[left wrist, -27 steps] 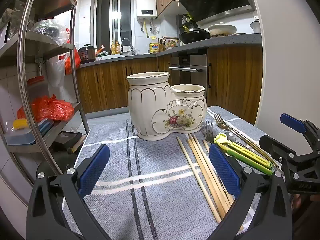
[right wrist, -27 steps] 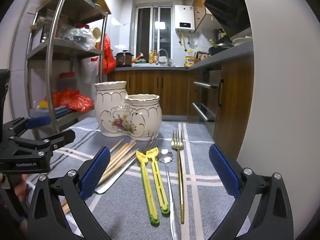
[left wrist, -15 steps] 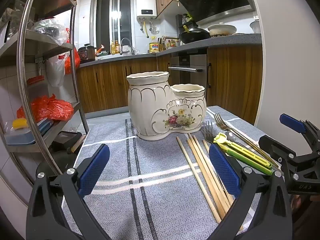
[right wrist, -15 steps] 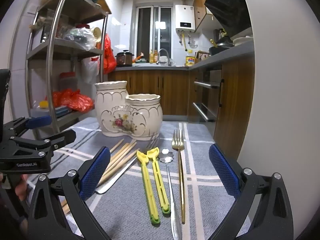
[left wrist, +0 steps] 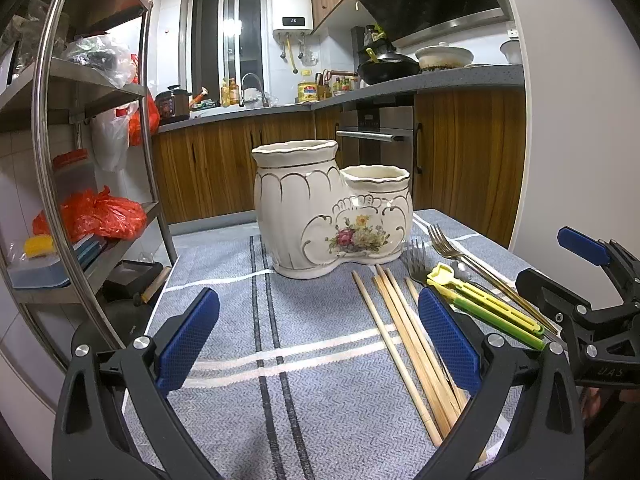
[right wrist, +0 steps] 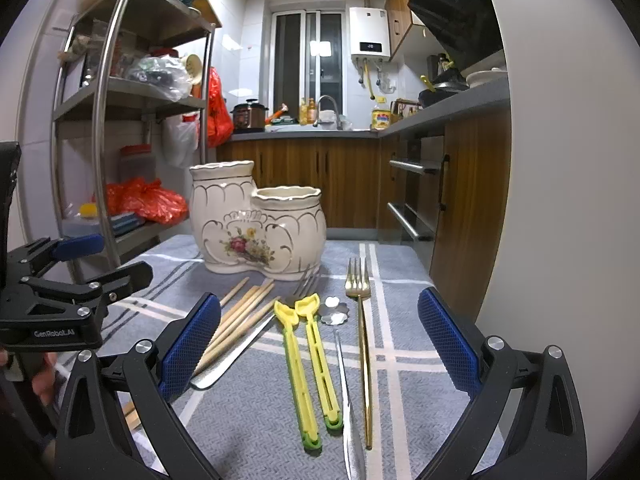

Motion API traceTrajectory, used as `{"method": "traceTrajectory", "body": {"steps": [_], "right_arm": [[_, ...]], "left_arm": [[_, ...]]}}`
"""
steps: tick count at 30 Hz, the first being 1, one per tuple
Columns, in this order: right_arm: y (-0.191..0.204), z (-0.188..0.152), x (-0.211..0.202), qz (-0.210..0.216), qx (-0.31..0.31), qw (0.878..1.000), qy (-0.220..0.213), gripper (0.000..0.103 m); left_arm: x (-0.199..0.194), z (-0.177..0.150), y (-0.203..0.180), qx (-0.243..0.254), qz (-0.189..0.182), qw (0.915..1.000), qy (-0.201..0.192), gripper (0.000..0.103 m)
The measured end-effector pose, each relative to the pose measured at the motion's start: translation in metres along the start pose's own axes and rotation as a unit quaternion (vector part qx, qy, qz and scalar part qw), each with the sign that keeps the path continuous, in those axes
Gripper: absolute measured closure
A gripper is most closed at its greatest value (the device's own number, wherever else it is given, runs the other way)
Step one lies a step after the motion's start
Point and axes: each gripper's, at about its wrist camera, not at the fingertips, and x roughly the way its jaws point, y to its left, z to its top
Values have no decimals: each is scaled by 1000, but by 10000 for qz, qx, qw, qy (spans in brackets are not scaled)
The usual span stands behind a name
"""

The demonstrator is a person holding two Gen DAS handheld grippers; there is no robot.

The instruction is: Organize utensils

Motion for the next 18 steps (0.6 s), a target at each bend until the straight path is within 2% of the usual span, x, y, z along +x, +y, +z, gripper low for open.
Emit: {"method": "traceTrajectory", "body": {"steps": [12, 16, 18], "right_arm": [[2, -1, 2, 11, 35, 10000, -25, 5], [-2, 3, 0, -43, 70, 10000, -34, 5], [-3, 6, 3, -86, 99, 9999, 93, 5]], "left_arm": [[8, 1, 6, -180, -49, 9997, 172, 5], [4, 4, 5, -18, 225, 9997, 42, 5], [3, 8, 5, 22, 282, 9996, 55, 5]]}}
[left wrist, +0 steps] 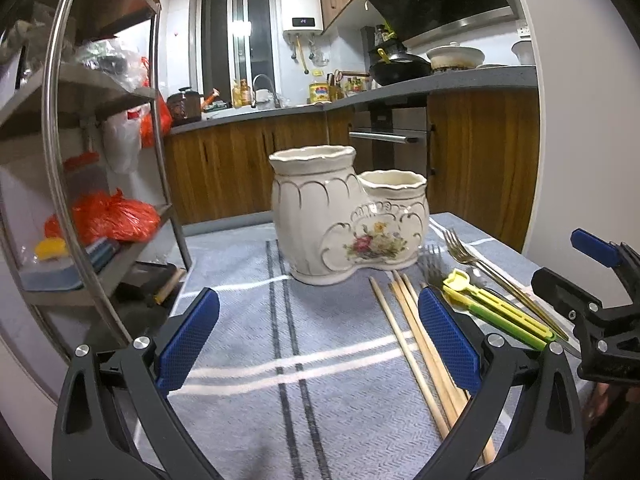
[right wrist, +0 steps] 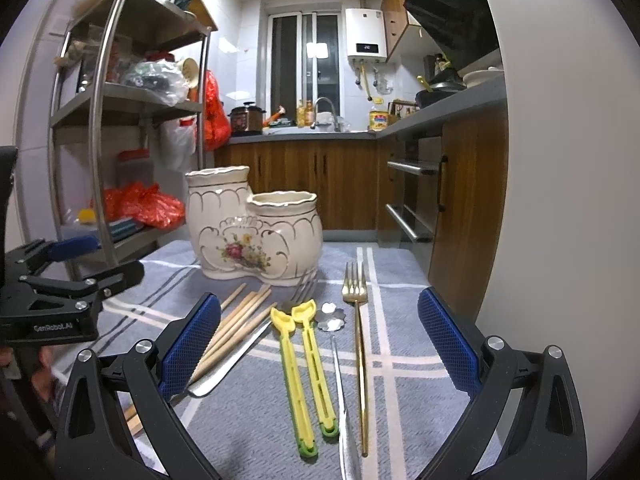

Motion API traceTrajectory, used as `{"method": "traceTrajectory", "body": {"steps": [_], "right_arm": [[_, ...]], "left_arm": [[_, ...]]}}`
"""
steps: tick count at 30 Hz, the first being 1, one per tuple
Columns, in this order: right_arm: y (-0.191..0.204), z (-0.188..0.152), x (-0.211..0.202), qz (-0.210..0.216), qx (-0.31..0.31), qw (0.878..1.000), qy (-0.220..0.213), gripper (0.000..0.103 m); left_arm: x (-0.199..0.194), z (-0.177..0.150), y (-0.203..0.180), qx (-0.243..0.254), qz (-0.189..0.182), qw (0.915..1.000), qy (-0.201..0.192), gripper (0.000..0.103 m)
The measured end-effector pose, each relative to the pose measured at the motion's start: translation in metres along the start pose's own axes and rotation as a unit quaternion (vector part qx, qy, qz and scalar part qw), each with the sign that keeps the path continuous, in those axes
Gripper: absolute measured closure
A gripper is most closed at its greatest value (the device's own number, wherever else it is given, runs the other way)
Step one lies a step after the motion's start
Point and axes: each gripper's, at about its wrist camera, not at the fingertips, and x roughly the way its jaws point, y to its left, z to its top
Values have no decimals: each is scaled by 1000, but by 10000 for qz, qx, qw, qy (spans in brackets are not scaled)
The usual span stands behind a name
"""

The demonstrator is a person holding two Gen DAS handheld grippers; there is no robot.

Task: Organize utensils
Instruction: 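Grasp one wooden chopstick with the left tool while the right tool grasps the gold fork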

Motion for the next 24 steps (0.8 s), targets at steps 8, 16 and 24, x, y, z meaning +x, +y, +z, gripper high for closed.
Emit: {"method": "traceTrajectory", "body": {"steps": [8, 16, 24], "right_arm": [[-20, 32, 14, 144, -2, 9975, 692, 5], [-44, 40, 49, -142, -285, 9831, 1803, 5], [-63, 31, 66, -41, 27, 9704, 2416, 9]], "left_arm": [[17, 29, 8, 192, -323, 9972, 644, 5], [62, 24, -5, 633, -690, 9766, 1938, 6], [82, 6, -1, 147, -949, 9602, 2624, 7]]}}
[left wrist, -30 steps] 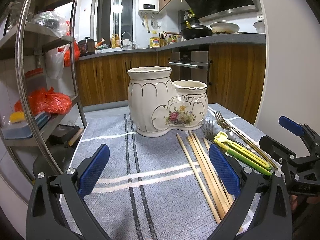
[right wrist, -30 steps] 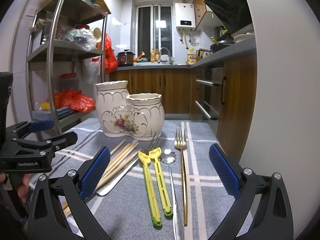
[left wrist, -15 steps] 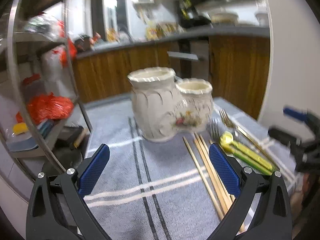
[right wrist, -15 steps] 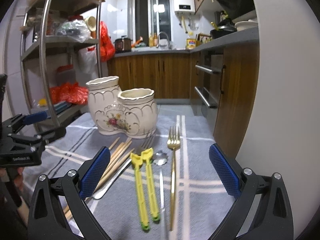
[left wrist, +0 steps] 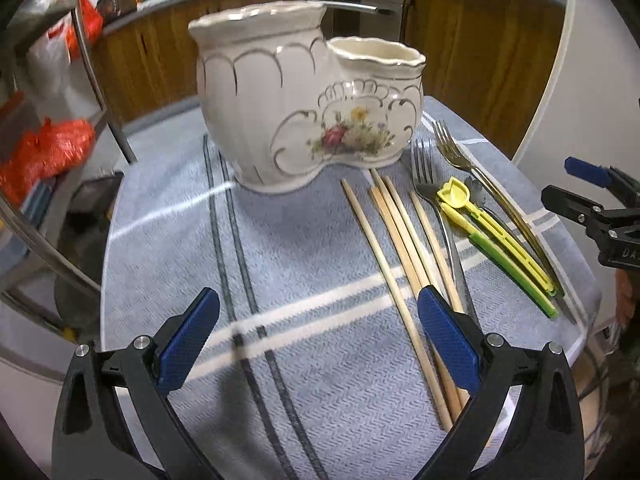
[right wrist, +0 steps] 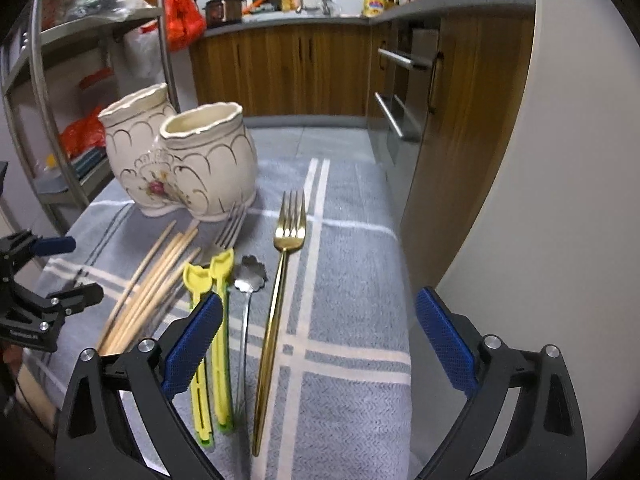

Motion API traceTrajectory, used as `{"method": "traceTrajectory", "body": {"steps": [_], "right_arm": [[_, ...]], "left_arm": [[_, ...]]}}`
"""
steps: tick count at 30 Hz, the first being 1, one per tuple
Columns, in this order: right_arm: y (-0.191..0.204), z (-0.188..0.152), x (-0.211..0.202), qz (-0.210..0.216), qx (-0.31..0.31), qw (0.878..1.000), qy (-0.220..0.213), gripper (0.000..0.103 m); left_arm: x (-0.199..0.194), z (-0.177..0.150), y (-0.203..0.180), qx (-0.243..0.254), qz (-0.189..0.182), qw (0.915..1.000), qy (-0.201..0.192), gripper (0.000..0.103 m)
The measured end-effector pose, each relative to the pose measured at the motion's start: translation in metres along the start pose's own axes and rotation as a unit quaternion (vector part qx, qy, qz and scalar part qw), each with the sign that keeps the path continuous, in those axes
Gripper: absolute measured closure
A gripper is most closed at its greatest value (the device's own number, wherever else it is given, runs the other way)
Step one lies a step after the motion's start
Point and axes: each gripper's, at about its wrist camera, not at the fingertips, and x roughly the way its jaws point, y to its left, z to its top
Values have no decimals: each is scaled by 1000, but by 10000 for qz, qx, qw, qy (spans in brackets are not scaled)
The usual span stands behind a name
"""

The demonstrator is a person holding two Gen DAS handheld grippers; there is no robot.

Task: Organize utensils
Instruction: 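Grasp one wooden chopstick with the left tool while the right tool grasps the gold fork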

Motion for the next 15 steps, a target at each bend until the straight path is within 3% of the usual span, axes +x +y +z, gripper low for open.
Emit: {"method": "traceTrajectory", "body": {"steps": [6, 15], "right_arm": [[6, 8, 15, 90, -123, 9993, 330, 41], [17, 8, 36, 253, -331, 9969, 670, 66]], "left_arm": [[4, -4, -5, -111, -90, 9997, 200, 22], [8, -8, -19, 88, -27, 9993, 363, 35]]}}
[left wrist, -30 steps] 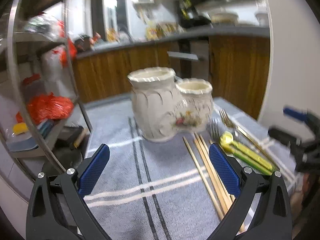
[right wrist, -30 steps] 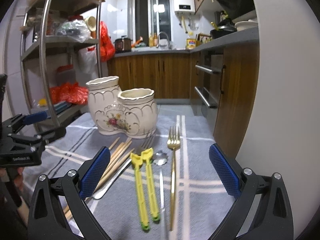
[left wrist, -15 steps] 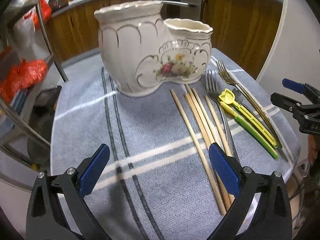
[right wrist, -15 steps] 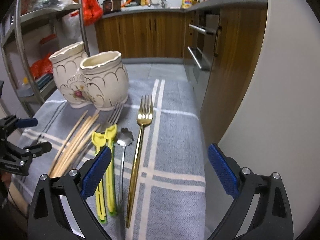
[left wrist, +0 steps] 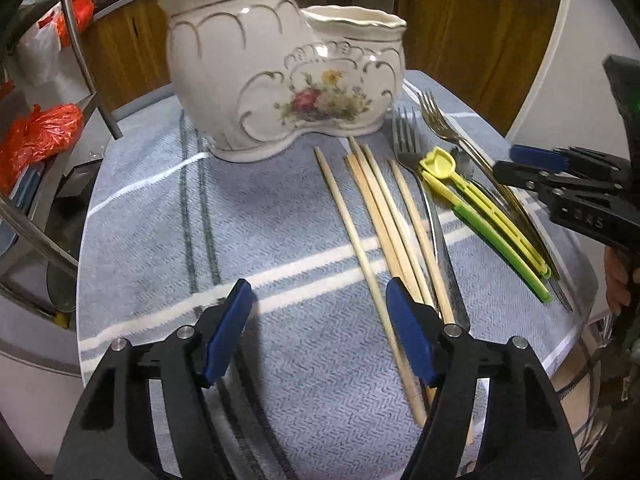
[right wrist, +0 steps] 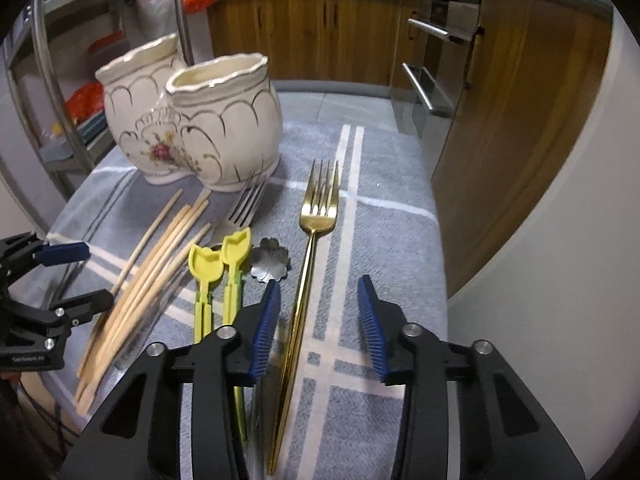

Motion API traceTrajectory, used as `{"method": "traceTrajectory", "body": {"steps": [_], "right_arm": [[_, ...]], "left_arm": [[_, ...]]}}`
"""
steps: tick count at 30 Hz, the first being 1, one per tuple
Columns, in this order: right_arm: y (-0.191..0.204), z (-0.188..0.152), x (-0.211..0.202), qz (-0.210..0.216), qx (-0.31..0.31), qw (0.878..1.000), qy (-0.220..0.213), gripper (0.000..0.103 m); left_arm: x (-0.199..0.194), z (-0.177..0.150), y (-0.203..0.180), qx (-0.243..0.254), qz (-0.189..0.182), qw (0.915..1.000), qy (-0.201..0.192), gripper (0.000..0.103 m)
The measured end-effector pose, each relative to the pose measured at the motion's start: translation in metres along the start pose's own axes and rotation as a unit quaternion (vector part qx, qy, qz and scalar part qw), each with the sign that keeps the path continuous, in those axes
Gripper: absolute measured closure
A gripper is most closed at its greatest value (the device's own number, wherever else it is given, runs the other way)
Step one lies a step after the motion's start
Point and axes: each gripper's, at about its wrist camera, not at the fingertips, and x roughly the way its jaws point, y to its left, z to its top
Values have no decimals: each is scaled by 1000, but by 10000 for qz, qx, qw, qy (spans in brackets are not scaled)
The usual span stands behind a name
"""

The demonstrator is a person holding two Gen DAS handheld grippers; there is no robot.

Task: Organize utensils
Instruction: 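Grasp one wooden chopstick with the left tool while the right tool grasps the gold fork, then lower the chopstick into the large holder compartment with left while right lowers fork into small compartment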

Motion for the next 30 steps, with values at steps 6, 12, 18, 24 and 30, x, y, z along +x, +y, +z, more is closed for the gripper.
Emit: {"method": "traceTrajectory", "body": {"steps": [6, 12, 18, 24, 30], "right_arm": [[-2, 10, 16, 135, 122, 9998, 125, 77], [1, 25, 25, 111, 91, 9999, 90, 85], [1, 26, 25, 293, 214, 9993, 102, 96], [-4, 23, 3, 232, 261, 9988, -356, 97], [-2, 14, -37, 225, 231, 9933, -1113, 97]], "left_arm": [[-1, 3, -7, 131, 6, 9999, -84, 56], [0, 7, -7, 214, -51, 9997, -134, 75], [2, 11, 3, 210, -148, 9995, -189, 98], [-6, 2, 13, 236, -316, 9987, -320, 98], [-25, -5, 22, 241, -482, 9960, -711, 98]]}}
